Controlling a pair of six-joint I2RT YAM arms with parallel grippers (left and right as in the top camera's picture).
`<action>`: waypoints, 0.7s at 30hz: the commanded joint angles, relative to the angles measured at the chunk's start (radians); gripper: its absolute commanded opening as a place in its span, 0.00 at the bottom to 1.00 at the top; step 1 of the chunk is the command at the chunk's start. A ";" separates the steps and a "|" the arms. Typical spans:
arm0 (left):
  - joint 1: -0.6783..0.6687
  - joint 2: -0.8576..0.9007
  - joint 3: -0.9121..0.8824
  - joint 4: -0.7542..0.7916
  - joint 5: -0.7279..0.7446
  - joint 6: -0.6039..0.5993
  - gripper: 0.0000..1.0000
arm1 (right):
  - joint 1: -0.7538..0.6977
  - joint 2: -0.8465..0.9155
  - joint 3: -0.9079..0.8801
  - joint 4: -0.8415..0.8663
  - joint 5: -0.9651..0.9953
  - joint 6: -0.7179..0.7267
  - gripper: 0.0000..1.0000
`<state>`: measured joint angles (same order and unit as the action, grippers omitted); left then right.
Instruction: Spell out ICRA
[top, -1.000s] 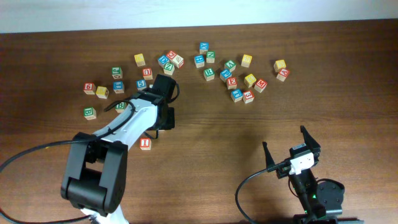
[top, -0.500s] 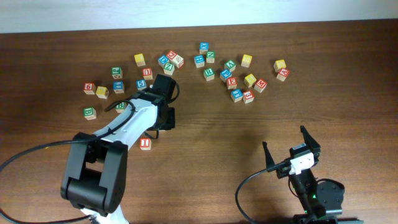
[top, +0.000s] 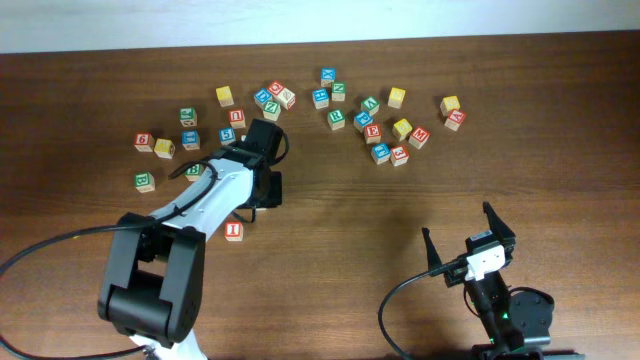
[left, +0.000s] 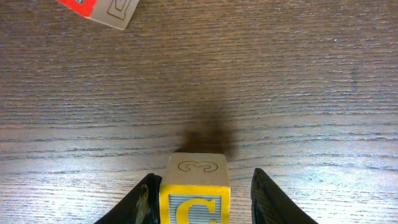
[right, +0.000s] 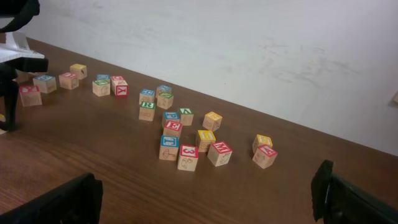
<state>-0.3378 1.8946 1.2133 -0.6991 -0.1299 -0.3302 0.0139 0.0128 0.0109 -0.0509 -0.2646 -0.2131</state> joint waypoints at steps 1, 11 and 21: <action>0.002 0.007 -0.002 0.002 0.010 0.001 0.38 | 0.006 -0.006 -0.005 -0.005 -0.012 0.004 0.98; 0.002 0.007 -0.002 0.002 0.010 0.001 0.43 | 0.006 -0.006 -0.005 -0.005 -0.012 0.004 0.98; 0.002 0.007 -0.002 0.002 0.011 0.001 0.29 | 0.006 -0.006 -0.005 -0.005 -0.013 0.004 0.98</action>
<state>-0.3378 1.8946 1.2133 -0.6994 -0.1299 -0.3302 0.0139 0.0128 0.0109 -0.0509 -0.2642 -0.2131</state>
